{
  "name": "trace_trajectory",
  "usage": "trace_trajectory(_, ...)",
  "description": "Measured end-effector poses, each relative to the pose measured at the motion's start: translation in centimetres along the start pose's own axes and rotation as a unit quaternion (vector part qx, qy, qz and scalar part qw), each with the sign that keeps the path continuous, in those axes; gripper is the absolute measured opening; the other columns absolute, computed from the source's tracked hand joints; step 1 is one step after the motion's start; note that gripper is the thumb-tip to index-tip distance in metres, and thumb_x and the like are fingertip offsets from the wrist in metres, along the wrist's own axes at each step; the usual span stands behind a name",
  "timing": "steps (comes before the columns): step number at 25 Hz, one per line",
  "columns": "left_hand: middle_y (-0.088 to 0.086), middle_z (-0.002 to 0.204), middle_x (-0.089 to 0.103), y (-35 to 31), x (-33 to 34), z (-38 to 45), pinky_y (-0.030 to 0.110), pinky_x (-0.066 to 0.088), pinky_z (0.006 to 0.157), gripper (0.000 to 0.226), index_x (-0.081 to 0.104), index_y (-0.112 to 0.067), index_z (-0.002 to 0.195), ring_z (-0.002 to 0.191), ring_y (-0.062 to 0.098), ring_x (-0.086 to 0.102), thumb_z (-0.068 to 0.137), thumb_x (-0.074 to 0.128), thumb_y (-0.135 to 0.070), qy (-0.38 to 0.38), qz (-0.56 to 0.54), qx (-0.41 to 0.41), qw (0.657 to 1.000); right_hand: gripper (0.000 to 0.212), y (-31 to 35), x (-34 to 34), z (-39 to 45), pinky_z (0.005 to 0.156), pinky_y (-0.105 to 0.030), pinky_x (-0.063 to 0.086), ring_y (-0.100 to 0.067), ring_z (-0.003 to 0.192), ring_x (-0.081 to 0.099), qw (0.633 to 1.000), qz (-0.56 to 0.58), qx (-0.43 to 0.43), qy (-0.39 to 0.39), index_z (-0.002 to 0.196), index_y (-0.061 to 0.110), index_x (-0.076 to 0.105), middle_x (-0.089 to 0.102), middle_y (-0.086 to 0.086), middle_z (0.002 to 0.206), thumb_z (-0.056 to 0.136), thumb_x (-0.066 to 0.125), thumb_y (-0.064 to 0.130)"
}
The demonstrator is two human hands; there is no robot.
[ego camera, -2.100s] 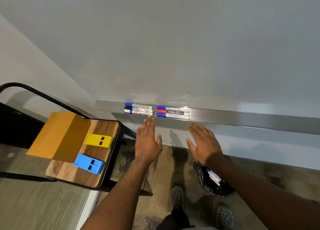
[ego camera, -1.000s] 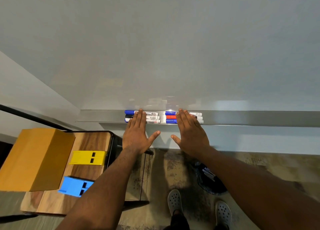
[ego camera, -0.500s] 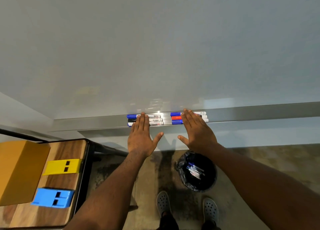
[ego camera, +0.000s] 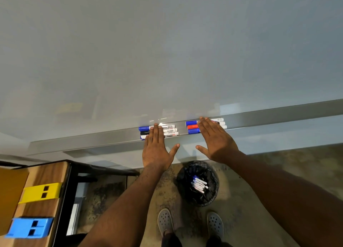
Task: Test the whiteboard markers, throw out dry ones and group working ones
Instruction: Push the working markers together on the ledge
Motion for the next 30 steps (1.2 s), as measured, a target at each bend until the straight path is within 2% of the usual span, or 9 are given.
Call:
trace_trajectory(6, 0.000, 0.159, -0.023, -1.8, 0.1, 0.2, 0.034, -0.013, 0.114, 0.100, -0.017, -0.016, 0.151, 0.145, 0.017, -0.022, 0.081, 0.008, -0.083, -0.002, 0.005, -0.002, 1.000, 0.087, -2.4, 0.3, -0.4, 0.120, -0.041, 0.021, -0.024, 0.150, 0.009, 1.000, -0.014, 0.015, 0.020, 0.155, 0.010, 0.010, 0.007, -0.008, 0.163, 0.089, 0.014, 0.068)
trace_trajectory(10, 0.000, 0.158, -0.024, -2.2, 0.0, 0.1, 0.034, -0.015, 0.112, 0.099, -0.018, -0.016, 0.151, 0.142, 0.017, -0.025, 0.082, 0.009, -0.082, 0.003, 0.011, -0.001, 1.000, 0.092, -2.7, 0.9, -0.1, 0.123, -0.038, 0.006, -0.021, 0.150, -0.007, 1.000, -0.018, 0.015, 0.015, 0.153, 0.016, -0.011, -0.012, -0.003, 0.163, 0.083, 0.002, 0.073)
trace_trajectory(12, 0.000, 0.158, -0.024, -2.4, 0.0, 0.1, 0.035, -0.014, 0.112, 0.099, -0.018, -0.017, 0.151, 0.143, 0.017, -0.025, 0.081, 0.009, -0.082, 0.004, 0.011, -0.001, 1.000, 0.091, -2.7, 1.0, -0.1, 0.123, -0.036, 0.002, -0.020, 0.150, -0.011, 1.000, -0.020, 0.016, 0.014, 0.151, 0.016, -0.017, -0.017, -0.002, 0.162, 0.084, 0.004, 0.074)
trace_trajectory(15, -0.001, 0.158, -0.024, -2.4, -0.1, 0.1, 0.035, -0.014, 0.112, 0.099, -0.019, -0.017, 0.151, 0.143, 0.017, -0.025, 0.082, 0.012, -0.082, 0.007, 0.010, -0.002, 1.000, 0.090, -2.6, 0.9, 0.0, 0.123, -0.038, 0.002, -0.021, 0.149, -0.015, 0.999, -0.022, 0.015, 0.022, 0.151, 0.016, -0.020, -0.020, -0.002, 0.161, 0.089, 0.016, 0.071)
trace_trajectory(19, -0.001, 0.158, -0.024, -2.4, -0.5, 0.1, 0.035, -0.016, 0.111, 0.097, -0.018, -0.018, 0.151, 0.142, 0.016, -0.026, 0.084, 0.014, -0.080, 0.009, 0.015, 0.003, 1.000, 0.090, -2.6, 0.9, 0.0, 0.123, -0.037, 0.000, -0.021, 0.149, -0.017, 0.999, -0.030, 0.018, 0.032, 0.151, 0.016, -0.021, -0.023, -0.002, 0.160, 0.090, 0.018, 0.070)
trace_trajectory(24, 0.001, 0.157, -0.024, -2.4, -0.7, 0.2, 0.036, -0.018, 0.112, 0.095, -0.018, -0.017, 0.150, 0.142, 0.018, -0.027, 0.085, 0.012, -0.078, 0.011, 0.040, 0.019, 0.999, 0.092, -2.4, 0.7, -0.1, 0.122, -0.036, -0.002, -0.021, 0.149, -0.013, 0.999, -0.029, 0.015, 0.021, 0.151, 0.014, -0.018, -0.020, -0.003, 0.161, 0.082, -0.002, 0.072)
trace_trajectory(28, 0.000, 0.158, -0.022, -2.3, -0.7, 0.3, 0.037, -0.017, 0.114, 0.091, -0.018, -0.017, 0.150, 0.144, 0.018, -0.023, 0.087, 0.011, -0.076, 0.015, 0.039, 0.026, 0.999, 0.088, -2.4, 0.5, -0.1, 0.122, -0.035, -0.003, -0.021, 0.149, -0.015, 0.999, -0.032, 0.017, 0.024, 0.151, 0.013, -0.018, -0.022, -0.003, 0.160, 0.093, 0.021, 0.067)
trace_trajectory(30, 0.001, 0.158, -0.021, -2.4, -0.9, 0.3, 0.036, -0.016, 0.114, 0.088, -0.017, -0.017, 0.151, 0.145, 0.018, -0.020, 0.089, 0.012, -0.073, 0.013, 0.038, 0.032, 0.999, 0.089, -2.3, 0.4, -0.1, 0.121, -0.035, -0.004, -0.021, 0.149, -0.014, 0.999, -0.034, 0.015, 0.021, 0.152, 0.013, -0.016, -0.022, -0.003, 0.160, 0.093, 0.025, 0.066)
Point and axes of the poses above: each hand's wrist, its own z-axis towards the middle knuckle, its own x-axis out of the palm, y = z × x, the point moved 6 cm from there along z, towards the middle knuckle
